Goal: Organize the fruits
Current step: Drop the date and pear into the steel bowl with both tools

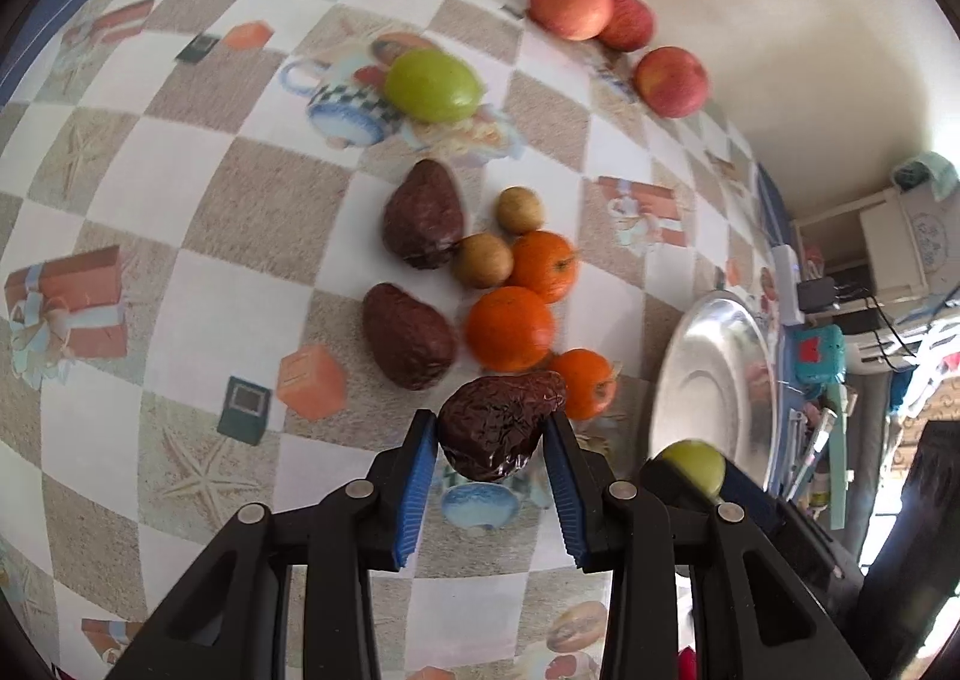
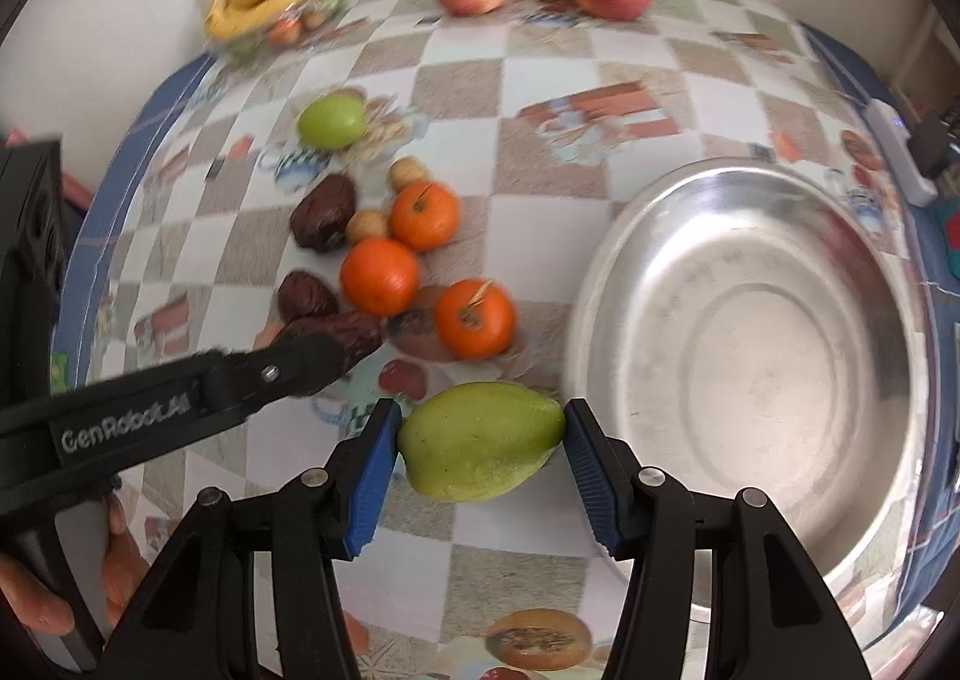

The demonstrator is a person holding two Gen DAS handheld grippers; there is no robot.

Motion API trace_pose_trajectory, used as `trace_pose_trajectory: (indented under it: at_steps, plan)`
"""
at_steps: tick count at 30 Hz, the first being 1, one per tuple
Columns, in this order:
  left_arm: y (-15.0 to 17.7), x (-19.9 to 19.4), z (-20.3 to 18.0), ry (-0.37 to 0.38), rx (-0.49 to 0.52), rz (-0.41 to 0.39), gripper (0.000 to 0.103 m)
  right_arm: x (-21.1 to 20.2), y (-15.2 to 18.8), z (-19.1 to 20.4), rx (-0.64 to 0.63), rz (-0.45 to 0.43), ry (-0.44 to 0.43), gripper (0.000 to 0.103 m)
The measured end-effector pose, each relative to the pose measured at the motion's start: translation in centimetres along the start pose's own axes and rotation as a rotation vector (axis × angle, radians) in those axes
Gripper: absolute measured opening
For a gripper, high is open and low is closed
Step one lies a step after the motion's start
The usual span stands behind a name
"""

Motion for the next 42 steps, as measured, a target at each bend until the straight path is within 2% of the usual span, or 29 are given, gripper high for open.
trace_pose_trajectory:
  at_steps: [3, 9, 15, 20, 22, 26, 30, 33, 36, 37, 39, 42]
  plan:
    - [0.1, -0.1, -1.7, 0.028, 0.054, -0.014, 0.039, -1.1, -0.7, -1.8, 0.049, -0.038, 0.034, 0.057]
    - [1.6, 0.9, -7.2, 0.045, 0.252, -0.012, 0.039, -2.6, -1.5, -7.9, 0.206, -0.089, 0.204, 0.057]
    - [3.4, 2.6, -13.0, 0.046, 0.443, -0.025, 0.039, -4.1, -1.4, -12.0, 0.346, -0.121, 0.188, 0.058]
    - [4.7, 3.8, -14.5, 0.026, 0.521, -0.011, 0.041, -4.7, -1.3, -12.4, 0.358, -0.143, 0.181, 0.058]
    - [4.9, 4.0, -14.4, 0.011, 0.529, -0.001, 0.046, -4.5, -1.1, -12.3, 0.36, -0.139, 0.182, 0.058]
    - [4.6, 3.7, -13.4, -0.011, 0.494, -0.011, 0.068, -3.8, -0.9, -12.2, 0.365, -0.117, 0.182, 0.058]
    - [3.7, 3.6, -11.7, -0.059, 0.431, -0.01, 0.078, -3.7, -0.9, -12.2, 0.362, -0.107, 0.187, 0.067]
    - [3.2, 3.5, -10.3, -0.114, 0.396, -0.019, 0.086, -3.4, -0.9, -12.0, 0.341, -0.092, 0.211, 0.067]
    - [2.6, 3.1, -8.8, -0.148, 0.345, -0.035, 0.1, -3.1, -0.8, -11.7, 0.32, -0.086, 0.216, 0.07]
    - [2.4, 3.0, -8.4, -0.161, 0.332, -0.038, 0.103, -3.0, -0.8, -11.6, 0.318, -0.085, 0.211, 0.075]
    - [2.1, 2.6, -7.6, -0.219, 0.324, -0.052, 0.103, -2.9, -0.8, -11.5, 0.317, -0.086, 0.199, 0.083]
    - [1.7, 2.2, -6.4, -0.277, 0.299, -0.059, 0.103, -2.9, -0.8, -11.4, 0.329, -0.085, 0.165, 0.084]
Point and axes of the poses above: each gripper's, at about its wrist camera, not at the fingertips, and x roughly the way its jaws point, z to its left, y to its underside, the point moved 5 cm from there along x, roughly the way its jaws point, and after that the axes turned 6 degrees about x, right-handed, at the moved point
